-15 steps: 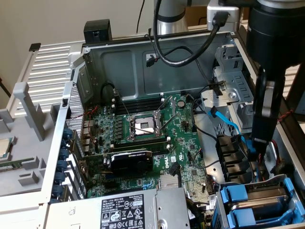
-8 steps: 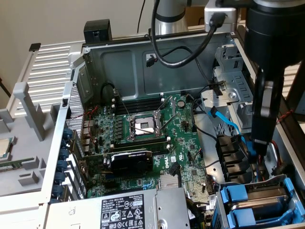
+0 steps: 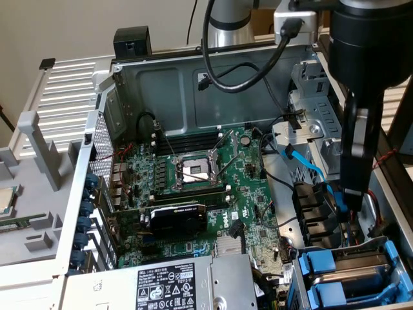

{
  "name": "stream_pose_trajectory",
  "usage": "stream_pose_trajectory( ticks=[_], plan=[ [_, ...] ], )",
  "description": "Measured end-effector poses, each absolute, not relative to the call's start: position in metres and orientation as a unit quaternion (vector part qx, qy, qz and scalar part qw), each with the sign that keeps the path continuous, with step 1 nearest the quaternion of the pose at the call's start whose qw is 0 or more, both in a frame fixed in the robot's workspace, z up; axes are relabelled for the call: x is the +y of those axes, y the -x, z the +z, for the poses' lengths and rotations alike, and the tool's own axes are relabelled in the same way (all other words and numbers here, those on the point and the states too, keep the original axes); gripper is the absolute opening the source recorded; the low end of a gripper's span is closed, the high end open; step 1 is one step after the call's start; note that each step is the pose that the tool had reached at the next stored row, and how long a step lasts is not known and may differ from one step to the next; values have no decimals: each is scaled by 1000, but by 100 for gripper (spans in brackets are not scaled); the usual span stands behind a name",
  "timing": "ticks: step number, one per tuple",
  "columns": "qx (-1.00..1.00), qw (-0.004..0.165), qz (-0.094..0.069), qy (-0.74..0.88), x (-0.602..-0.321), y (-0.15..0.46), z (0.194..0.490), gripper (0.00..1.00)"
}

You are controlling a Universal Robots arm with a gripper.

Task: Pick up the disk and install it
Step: 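Insert the first disk wire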

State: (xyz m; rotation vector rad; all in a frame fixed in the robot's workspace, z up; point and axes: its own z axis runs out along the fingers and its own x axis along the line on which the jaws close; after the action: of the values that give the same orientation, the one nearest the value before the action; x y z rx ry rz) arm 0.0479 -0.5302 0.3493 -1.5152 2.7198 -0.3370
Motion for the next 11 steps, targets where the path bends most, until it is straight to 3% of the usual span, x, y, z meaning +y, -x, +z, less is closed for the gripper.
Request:
stream_pose_trajectory(
  ticks=[11],
  plan=[
    [867,13,-121,482,-529,-45,350,35]
  ],
)
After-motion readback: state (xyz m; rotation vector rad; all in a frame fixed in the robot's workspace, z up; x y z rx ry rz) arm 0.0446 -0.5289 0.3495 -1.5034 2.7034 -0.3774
